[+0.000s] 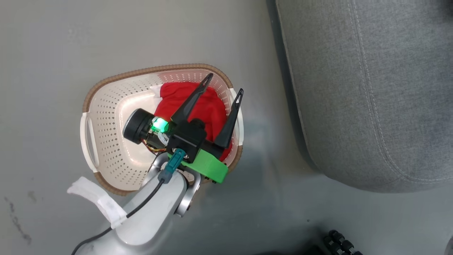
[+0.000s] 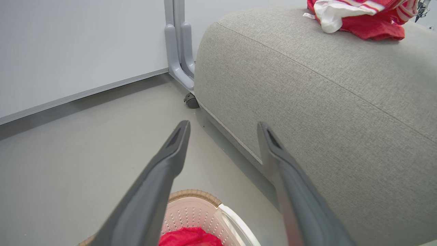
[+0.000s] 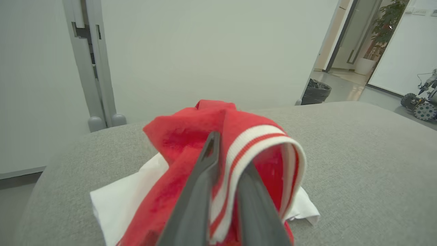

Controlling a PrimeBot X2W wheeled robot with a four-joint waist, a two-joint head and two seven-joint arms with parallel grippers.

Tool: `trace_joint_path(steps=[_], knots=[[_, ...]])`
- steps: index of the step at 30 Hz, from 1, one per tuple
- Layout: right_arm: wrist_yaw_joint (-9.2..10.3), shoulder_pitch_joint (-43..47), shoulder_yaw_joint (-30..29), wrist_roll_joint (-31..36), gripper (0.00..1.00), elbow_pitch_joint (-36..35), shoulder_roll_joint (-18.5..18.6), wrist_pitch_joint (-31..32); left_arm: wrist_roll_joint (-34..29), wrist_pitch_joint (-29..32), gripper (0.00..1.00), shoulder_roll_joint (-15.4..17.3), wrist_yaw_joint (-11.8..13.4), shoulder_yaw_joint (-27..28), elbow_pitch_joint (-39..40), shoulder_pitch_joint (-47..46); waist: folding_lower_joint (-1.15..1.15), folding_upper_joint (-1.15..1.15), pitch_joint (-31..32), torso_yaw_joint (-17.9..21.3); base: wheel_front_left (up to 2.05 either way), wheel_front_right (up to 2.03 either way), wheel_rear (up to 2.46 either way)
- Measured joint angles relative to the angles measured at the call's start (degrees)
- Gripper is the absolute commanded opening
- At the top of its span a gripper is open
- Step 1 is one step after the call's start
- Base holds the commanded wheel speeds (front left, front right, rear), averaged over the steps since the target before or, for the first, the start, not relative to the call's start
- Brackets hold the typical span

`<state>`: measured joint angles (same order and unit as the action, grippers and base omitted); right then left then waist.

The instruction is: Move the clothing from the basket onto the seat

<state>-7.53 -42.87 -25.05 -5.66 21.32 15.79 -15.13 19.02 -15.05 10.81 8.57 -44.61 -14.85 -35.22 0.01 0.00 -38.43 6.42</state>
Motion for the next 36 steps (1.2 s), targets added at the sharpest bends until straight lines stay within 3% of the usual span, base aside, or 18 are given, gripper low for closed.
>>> trace_joint_path(steps=[6, 11, 18, 27, 36], knots=[[0.0, 8.33, -0.34, 3.12, 1.0, -4.21, -5.23, 0.0, -0.01, -0.04, 1.0, -1.4, -0.58, 2.54, -0.03, 3.31, 0.0, 0.0, 3.88, -0.08, 0.0, 0.0, 0.0], [0.01, 16.7, 4.85, 1.87, 1.0, -9.57, -7.5, -0.01, -0.57, -0.09, 1.0, -3.18, -0.76, 6.1, -0.54, 7.69, 0.0, 0.0, 8.36, -0.21, 0.0, 0.0, 0.0], [0.0, 26.65, 12.44, -1.4, 1.0, -15.69, -8.15, 0.0, -0.15, -0.09, 1.0, -4.94, -1.54, 14.3, -1.31, 15.48, -0.01, 0.0, 15.56, -1.18, 0.0, 0.0, 0.0], [0.0, 34.65, 21.48, -3.3, 1.0, -18.38, -8.75, 0.0, -0.45, -0.1, 1.0, -7.23, -4.58, 28.37, 1.78, 26.61, -0.01, 0.0, 25.43, -3.48, 0.0, 0.0, 0.0], [0.01, 40.5, 24.66, -2.14, 1.0, -21.63, -9.87, -0.01, -6.03, -0.1, 1.0, -8.0, -7.14, 35.44, 9.29, 34.56, -0.01, 0.0, 34.07, -6.14, 0.0, 0.0, 0.0]])
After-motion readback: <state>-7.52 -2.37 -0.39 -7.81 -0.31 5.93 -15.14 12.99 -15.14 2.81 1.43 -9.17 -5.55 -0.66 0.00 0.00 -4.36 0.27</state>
